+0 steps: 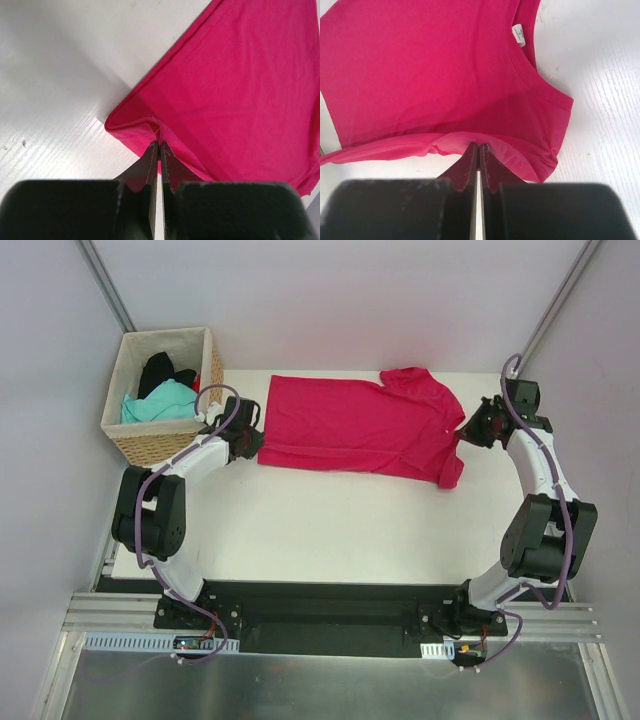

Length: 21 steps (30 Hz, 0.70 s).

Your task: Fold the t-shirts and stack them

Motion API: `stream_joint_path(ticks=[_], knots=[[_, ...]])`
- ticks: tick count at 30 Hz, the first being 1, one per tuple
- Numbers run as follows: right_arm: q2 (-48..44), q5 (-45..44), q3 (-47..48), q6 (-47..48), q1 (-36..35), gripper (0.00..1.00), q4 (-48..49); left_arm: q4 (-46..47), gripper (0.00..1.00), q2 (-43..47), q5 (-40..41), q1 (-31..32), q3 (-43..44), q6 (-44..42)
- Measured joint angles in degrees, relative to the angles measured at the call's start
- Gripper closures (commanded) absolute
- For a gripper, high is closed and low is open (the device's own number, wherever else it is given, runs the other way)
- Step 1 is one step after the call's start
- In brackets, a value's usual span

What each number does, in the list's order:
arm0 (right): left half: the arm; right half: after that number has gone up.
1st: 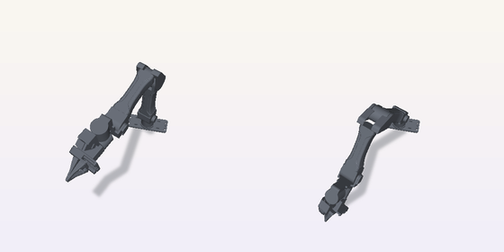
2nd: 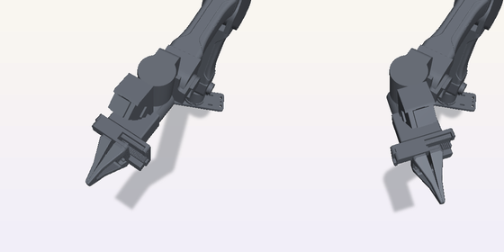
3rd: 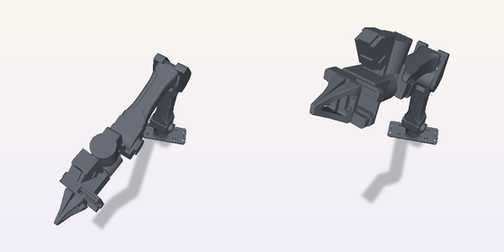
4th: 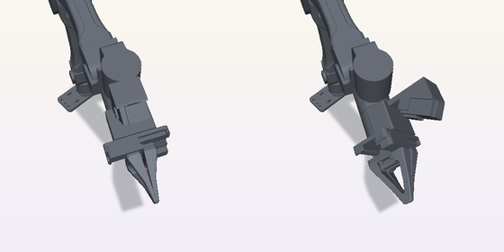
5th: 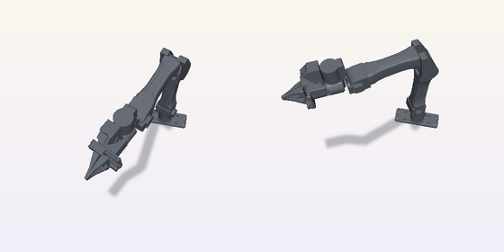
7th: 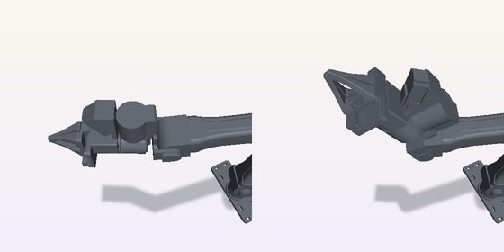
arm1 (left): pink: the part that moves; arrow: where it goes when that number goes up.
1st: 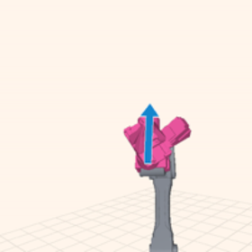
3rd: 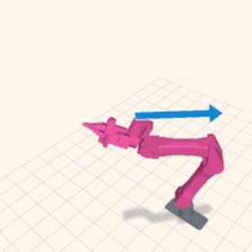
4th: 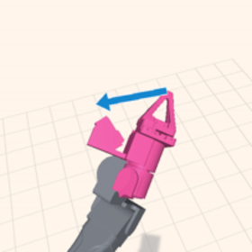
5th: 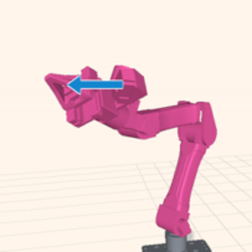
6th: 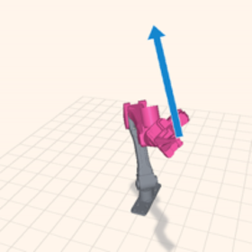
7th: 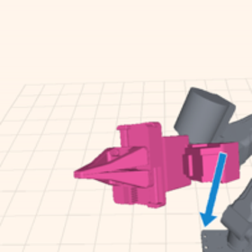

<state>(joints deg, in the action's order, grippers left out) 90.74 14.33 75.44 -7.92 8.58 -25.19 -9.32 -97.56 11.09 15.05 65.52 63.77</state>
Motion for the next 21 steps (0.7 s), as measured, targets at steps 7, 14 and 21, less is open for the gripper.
stream_joint_path(ticks=[7,14,21], knots=[[2.3,0.6,0.8,2.3,0.0,1.0,0.1,-0.2,1.0,-0.4,0.5,0.0,0.6,0.0],[3.1,0.8,1.5,4.3,0.0,0.99,0.0,-0.5,1.0,-0.6,1.2,0.0,0.8,0.0],[3.5,1.0,2.3,5.0,0.2,0.99,0.1,-0.6,1.0,-0.6,1.4,0.0,0.9,0.0]])
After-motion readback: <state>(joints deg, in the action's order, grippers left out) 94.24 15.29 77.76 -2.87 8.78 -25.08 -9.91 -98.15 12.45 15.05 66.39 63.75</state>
